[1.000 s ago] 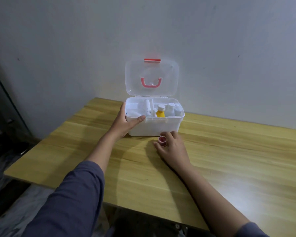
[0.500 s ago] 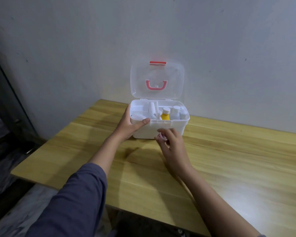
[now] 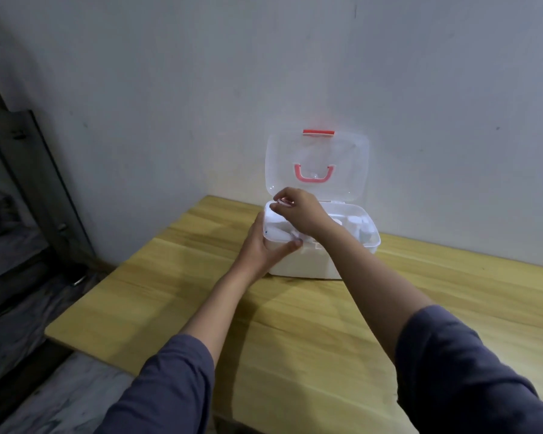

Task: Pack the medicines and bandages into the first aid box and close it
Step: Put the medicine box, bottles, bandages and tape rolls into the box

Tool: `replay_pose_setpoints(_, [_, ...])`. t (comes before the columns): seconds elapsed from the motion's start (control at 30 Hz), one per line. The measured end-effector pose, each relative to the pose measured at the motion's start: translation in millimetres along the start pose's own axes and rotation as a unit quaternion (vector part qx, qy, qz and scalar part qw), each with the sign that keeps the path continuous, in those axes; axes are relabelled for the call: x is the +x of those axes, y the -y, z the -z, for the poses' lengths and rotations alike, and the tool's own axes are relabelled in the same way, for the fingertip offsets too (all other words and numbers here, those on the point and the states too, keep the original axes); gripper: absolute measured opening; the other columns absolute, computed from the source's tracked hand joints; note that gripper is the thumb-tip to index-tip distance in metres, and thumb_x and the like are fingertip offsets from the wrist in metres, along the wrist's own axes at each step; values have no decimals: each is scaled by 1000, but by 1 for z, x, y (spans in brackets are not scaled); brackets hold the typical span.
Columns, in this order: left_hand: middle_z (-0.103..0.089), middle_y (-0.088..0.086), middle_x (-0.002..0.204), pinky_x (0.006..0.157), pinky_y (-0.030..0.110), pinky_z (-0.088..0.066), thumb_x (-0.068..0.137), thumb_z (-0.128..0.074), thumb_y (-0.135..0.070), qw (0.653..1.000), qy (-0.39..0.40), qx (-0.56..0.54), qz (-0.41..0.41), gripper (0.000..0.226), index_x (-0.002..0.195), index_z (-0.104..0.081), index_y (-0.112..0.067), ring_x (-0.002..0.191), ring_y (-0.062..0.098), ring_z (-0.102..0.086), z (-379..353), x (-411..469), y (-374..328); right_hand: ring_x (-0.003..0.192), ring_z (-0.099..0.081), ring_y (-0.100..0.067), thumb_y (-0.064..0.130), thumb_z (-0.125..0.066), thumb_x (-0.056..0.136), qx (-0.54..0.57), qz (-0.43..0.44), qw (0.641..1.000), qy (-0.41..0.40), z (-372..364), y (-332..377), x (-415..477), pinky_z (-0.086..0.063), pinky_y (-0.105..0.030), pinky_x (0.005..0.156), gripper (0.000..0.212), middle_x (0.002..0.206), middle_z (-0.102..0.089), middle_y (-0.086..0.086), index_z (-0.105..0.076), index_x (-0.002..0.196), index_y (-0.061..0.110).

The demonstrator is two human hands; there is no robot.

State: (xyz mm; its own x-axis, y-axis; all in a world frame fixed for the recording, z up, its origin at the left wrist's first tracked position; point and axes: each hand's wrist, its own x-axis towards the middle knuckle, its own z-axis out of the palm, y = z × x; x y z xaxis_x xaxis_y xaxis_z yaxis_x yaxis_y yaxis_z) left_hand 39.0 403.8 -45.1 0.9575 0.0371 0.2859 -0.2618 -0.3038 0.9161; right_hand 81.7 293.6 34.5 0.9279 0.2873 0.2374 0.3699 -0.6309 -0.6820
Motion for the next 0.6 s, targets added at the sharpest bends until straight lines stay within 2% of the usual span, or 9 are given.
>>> replay_pose_setpoints(0.07, [-56, -8, 132, 97, 23, -46, 59, -78, -58, 1000, -8, -2, 10, 86, 136, -44, -36, 121, 2, -54, -2, 0, 3, 108, -56, -25, 24, -60, 85, -23, -19, 1000, 8, -6, -6, 12, -39, -26, 80, 31, 113, -63, -13, -60, 110, 7])
replay_pose_setpoints(0.13, [-54, -7, 135, 102, 28, -45, 58, -77, -59, 1000, -4, 1, 14, 81, 130, -43, -45, 125, 7, -52, -1, 1, 6, 114, -53, -26, 27, -61, 84, -46, -27, 998, 15, -11, -10, 22, -44, -32, 89, 38, 116, -63, -13, -56, 116, 8])
replay_pose_setpoints(0.23, [-49, -27, 125, 92, 3, -39, 68, -82, -48, 1000, 4, 11, 9, 73, 125, -38, -47, 114, -21, -45, 1, 3, 9, 121, -43, -31, 31, -59, 85, -85, -42, 995, 31, -16, -9, 28, -39, -39, 96, 50, 123, -57, -14, -46, 127, 9])
replay_pose_setpoints(0.3, [-45, -31, 118, 84, -2, -38, 69, -82, -45, 1000, 10, 17, 16, 71, 122, -36, -46, 105, -27, -43, 2, 4, 10, 123, -37, -34, 25, -52, 87, -93, -53, 994, 40, -15, -9, 30, -35, -39, 95, 49, 128, -52, -16, -40, 131, 7])
replay_pose_setpoints(0.4, [-51, -7, 138, 103, 27, -47, 59, -76, -63, 1000, 9, 19, 15, 95, 141, -39, -31, 126, 4, -51, 1, 3, 10, 124, -34, -34, 16, -49, 88, -103, -57, 992, 50, -10, -10, 27, -32, -36, 94, 45, 132, -47, -16, -38, 130, 4])
replay_pose_setpoints(0.43, [-49, -7, 142, 104, 30, -46, 61, -78, -61, 1000, 9, 18, 24, 99, 144, -37, -28, 128, 7, -49, 1, 2, 11, 124, -33, -34, 14, -49, 89, -120, -56, 990, 55, -8, -10, 25, -32, -36, 96, 43, 133, -44, -17, -38, 129, 3])
replay_pose_setpoints(0.5, [-45, -23, 127, 93, 13, -42, 71, -82, -46, 999, 6, 8, 32, 77, 134, -40, -35, 115, -9, -46, 2, 1, 9, 123, -36, -35, 6, -46, 88, -144, -50, 986, 60, -3, -10, 21, -33, -37, 100, 39, 133, -41, -19, -41, 126, 0])
replay_pose_setpoints(0.53, [-42, -29, 118, 84, 5, -38, 73, -83, -40, 999, 8, 11, 33, 64, 119, -40, -45, 105, -19, -43, 2, 0, 9, 121, -40, -35, 3, -45, 87, -144, -45, 987, 60, -1, -10, 20, -35, -36, 100, 38, 132, -40, -20, -42, 124, -1])
replay_pose_setpoints(0.6, [-45, -29, 116, 83, 6, -38, 71, -83, -41, 999, 10, 13, 29, 60, 108, -38, -56, 105, -20, -45, 3, -1, 6, 115, -49, -32, 3, -50, 86, -125, -33, 990, 62, 2, -8, 16, -40, -32, 95, 36, 131, -41, -17, -45, 122, -1])
